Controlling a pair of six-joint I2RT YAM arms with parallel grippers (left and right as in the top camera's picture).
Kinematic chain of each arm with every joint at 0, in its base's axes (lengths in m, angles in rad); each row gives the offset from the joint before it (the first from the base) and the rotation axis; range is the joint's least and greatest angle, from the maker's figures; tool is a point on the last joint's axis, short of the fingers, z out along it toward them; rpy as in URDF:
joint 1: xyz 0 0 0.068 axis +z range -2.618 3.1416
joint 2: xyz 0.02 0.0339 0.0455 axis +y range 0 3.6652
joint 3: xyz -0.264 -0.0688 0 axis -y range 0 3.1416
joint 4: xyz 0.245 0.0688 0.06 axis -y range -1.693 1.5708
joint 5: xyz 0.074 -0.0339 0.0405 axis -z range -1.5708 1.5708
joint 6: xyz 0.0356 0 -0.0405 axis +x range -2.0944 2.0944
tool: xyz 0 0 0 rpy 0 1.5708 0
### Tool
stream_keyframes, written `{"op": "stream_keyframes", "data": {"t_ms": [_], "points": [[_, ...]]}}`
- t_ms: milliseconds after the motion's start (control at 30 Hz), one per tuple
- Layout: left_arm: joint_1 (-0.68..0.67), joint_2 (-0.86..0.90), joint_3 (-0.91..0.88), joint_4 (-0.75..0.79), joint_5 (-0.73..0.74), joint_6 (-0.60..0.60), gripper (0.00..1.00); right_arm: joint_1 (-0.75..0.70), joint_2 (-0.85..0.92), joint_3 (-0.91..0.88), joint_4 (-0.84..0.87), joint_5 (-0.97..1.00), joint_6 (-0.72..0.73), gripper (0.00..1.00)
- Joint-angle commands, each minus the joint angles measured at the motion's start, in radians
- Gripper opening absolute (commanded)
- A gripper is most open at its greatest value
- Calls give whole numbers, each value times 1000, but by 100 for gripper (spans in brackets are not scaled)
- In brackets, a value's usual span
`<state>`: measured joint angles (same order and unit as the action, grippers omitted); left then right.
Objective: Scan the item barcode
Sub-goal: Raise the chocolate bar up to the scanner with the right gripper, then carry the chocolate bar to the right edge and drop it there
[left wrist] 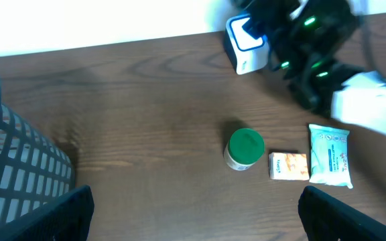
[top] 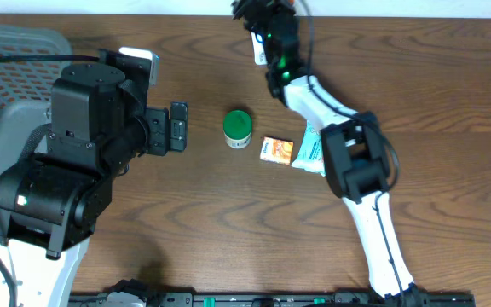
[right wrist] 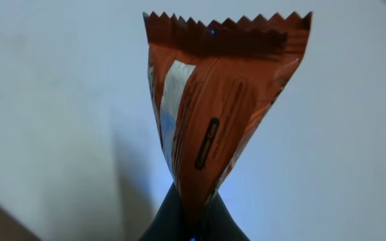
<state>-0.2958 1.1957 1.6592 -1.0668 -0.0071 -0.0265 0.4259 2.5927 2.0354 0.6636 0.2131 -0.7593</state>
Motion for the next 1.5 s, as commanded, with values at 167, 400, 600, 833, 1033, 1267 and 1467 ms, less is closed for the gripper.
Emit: {"op": "stream_keyframes", "data": {"t_ms": [167, 400, 600, 833, 1033, 1267, 1467], "points": [[5, 0, -4, 0, -13, -5, 98, 47, 93, 48, -101, 35, -180, 1], [5, 0, -4, 0, -13, -5, 98, 58, 59, 48, -301, 34, -198, 1], [5, 0, -4, 0, -13, -5, 98, 53, -103, 47, -504, 48, -121, 1], [5, 0, -4, 0, -13, -5, 98, 13, -360, 47, -961, 130, 79, 1], [5, 0, -4, 0, -13, -5, 98, -110, -523, 47, -1379, 43, 244, 1], [5, 0, -4, 0, -13, -5, 98, -364, -542, 41, -1757, 2, 273, 1], [5, 0, -4, 0, -13, -5, 98, -625, -525, -64, -1693, 4, 375, 1]]}}
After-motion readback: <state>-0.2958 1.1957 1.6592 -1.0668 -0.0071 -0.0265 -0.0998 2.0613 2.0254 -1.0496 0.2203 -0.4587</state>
